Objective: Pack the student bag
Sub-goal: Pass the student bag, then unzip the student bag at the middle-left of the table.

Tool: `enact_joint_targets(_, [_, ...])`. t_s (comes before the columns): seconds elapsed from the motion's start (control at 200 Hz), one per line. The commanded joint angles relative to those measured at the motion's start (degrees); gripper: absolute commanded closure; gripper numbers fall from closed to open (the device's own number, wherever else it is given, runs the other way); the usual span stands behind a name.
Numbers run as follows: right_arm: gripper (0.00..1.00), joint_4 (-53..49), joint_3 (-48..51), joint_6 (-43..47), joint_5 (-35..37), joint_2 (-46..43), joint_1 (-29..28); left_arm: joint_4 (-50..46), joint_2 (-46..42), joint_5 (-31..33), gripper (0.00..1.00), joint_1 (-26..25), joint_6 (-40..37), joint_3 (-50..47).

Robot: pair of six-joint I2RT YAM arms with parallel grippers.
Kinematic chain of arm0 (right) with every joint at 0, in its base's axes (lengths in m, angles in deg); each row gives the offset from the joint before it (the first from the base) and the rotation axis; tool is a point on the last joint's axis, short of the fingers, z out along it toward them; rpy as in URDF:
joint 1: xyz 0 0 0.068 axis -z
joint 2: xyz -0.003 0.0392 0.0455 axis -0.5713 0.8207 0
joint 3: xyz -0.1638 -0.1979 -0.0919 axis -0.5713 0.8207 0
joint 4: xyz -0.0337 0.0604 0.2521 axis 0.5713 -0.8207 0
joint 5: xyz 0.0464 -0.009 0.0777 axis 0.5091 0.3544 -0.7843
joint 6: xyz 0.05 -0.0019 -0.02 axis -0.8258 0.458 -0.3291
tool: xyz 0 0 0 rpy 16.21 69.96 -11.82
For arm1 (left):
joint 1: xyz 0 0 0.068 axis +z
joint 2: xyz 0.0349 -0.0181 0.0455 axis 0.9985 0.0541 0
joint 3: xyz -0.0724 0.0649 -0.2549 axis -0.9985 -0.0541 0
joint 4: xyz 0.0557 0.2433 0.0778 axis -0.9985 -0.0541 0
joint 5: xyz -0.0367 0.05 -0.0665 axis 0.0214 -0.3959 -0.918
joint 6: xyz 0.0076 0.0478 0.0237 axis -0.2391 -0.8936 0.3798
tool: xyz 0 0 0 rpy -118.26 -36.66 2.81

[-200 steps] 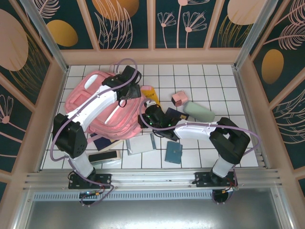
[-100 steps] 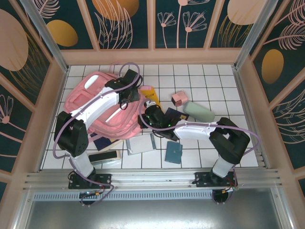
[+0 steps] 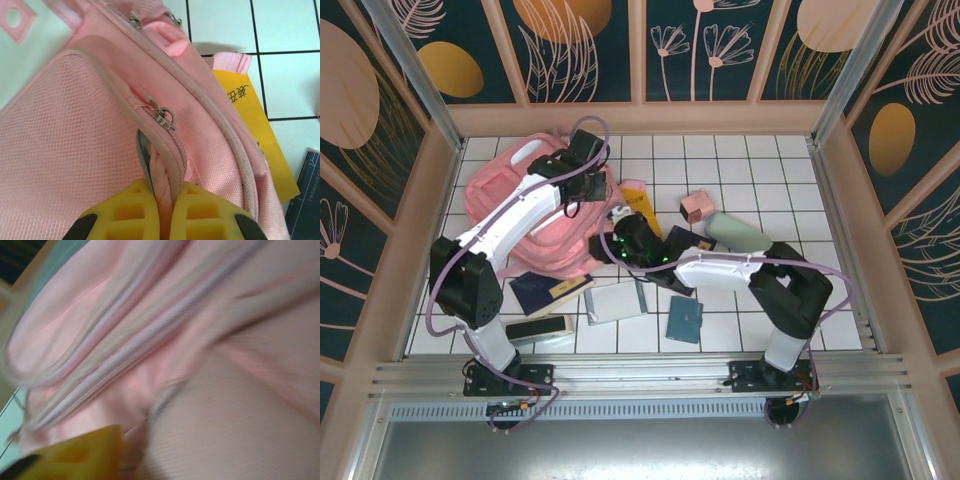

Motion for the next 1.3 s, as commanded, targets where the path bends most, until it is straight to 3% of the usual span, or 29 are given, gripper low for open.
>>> enact_joint_targets(0.0, [0.18, 3.3, -4.1, 8.1, -6.1, 1.6, -4.6, 9.7, -6.4, -10.8, 1.00, -2.3, -7.8, 1.3])
enact_joint_targets(0.155, [0.07, 10.9, 4.2, 10.6, -7.3, -5.6, -5.0, 14.2, -13.2, -12.9, 1.00, -2.2, -15.8, -6.6])
enact_joint_targets(0.35, [0.11, 15.1, 15.1, 13.7, -6.3, -20.1, -3.9, 21.4, -22.2, -6.5, 1.00, -2.2, -23.7, -20.2])
enact_joint_targets(0.525, [0.13, 10.8, 17.7, 13.9, -11.2, -32.3, 3.6, 27.6, -28.4, -9.8, 1.00, -2.2, -30.7, -29.2])
enact_joint_targets(0.616, [0.11, 10.1, 18.4, 19.3, -6.7, -34.9, 6.8, 28.8, -30.0, -11.8, 1.00, -2.2, -33.4, -31.9])
enact_joint_targets(0.791, [0.13, -2.8, 11.5, 34.8, -9.6, -32.0, 11.7, 33.1, -33.4, -13.5, 1.00, -2.3, -35.0, -35.6])
enact_joint_targets(0.861, [0.28, -4.8, 10.4, 42.0, -17.3, -31.1, 14.4, 34.3, -34.4, -13.8, 1.00, -2.2, -35.5, -36.1])
enact_joint_targets(0.891, [0.30, -5.5, 9.8, 43.6, -18.1, -30.5, 15.8, 34.8, -34.9, -14.0, 1.00, -2.2, -35.6, -37.1])
enact_joint_targets(1.001, [0.28, -3.9, 10.2, 45.6, -26.5, -27.4, 25.0, 35.7, -36.3, -15.2, 1.00, -2.2, -36.1, -38.3])
enact_joint_targets(1.086, [0.28, -8.6, 8.6, 53.3, -32.7, -23.7, 29.2, 36.0, -37.5, -17.5, 1.00, -2.2, -36.4, -38.6])
enact_joint_targets(1.221, [0.35, -15.2, 5.8, 62.7, -35.6, -16.1, 32.4, 35.8, -38.2, -19.2, 1.00, -2.2, -36.4, -38.6])
enact_joint_targets(1.296, [0.39, -12.0, 8.4, 64.1, -36.8, -14.1, 33.1, 36.3, -38.8, -18.4, 1.00, -2.2, -36.4, -39.2])
